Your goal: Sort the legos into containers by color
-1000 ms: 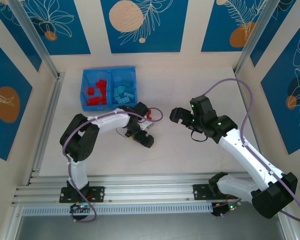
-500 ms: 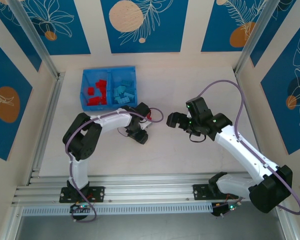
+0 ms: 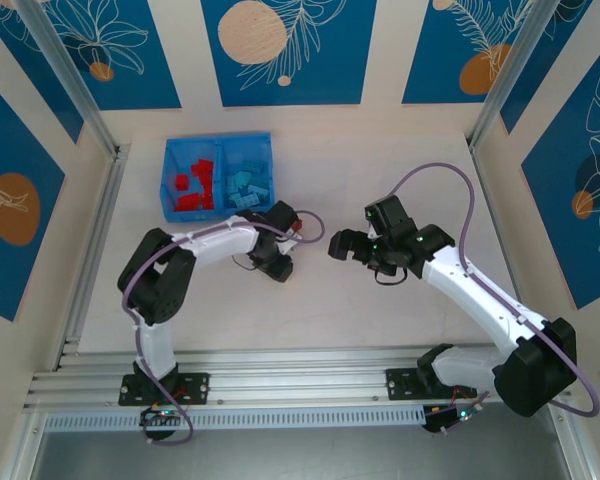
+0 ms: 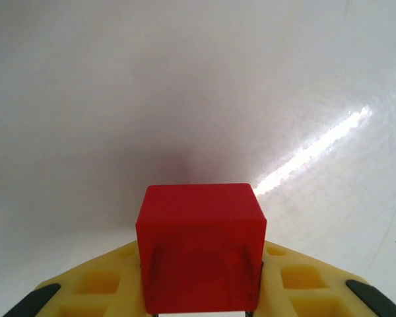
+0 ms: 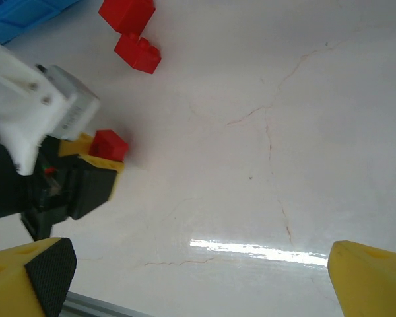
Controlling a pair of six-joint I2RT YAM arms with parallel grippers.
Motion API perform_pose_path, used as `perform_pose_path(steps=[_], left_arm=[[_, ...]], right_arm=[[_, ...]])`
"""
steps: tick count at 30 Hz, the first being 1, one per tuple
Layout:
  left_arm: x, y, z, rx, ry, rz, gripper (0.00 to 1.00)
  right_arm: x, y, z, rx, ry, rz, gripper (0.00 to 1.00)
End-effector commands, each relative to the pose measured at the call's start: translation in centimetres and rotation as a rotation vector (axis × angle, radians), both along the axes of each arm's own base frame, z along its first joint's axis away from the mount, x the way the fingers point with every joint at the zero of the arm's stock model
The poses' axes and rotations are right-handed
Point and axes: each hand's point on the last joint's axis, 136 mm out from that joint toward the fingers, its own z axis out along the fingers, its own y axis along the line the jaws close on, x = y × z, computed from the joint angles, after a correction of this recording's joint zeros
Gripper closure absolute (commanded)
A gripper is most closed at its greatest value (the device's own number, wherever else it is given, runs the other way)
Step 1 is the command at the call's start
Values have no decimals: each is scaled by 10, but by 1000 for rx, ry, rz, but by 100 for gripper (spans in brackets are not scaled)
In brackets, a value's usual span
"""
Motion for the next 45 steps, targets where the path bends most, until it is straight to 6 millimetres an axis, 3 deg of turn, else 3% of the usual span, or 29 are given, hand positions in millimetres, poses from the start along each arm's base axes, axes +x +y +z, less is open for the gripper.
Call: perform_pose_path(steps=[1,6,11,14,16,21,25,29,34,40,45], left_arm=[[34,19,58,-50,-128,115,70],[87,66,123,-79,-250,314,71],[147,152,157,-66,-324,651,71],[178,195,161,-82,-342,829,71],[196,212,152,-111,-339,915,71],[234,230,134,-90,-304,976,67],[253,240,131,-137,-291,1037,46],[256,239,156,-178,-335,1022,40],[237,227,191,-250,-355,989,41],[186,169,220,-317,-343,846,41],[141,94,214,-332,-311,697,42]], right_arm=[[4,19,21,54,-43,67,1],[17,48,41,120,-96,135,0],[30,69,48,130,-100,159,0],[34,81,49,139,-102,170,0],[35,87,49,142,-102,182,0],[38,94,56,130,-113,202,0],[39,96,62,127,-131,200,0],[40,96,60,122,-133,198,1],[47,102,58,126,-135,208,1],[56,108,52,118,-116,199,0],[60,97,45,85,-111,145,0]])
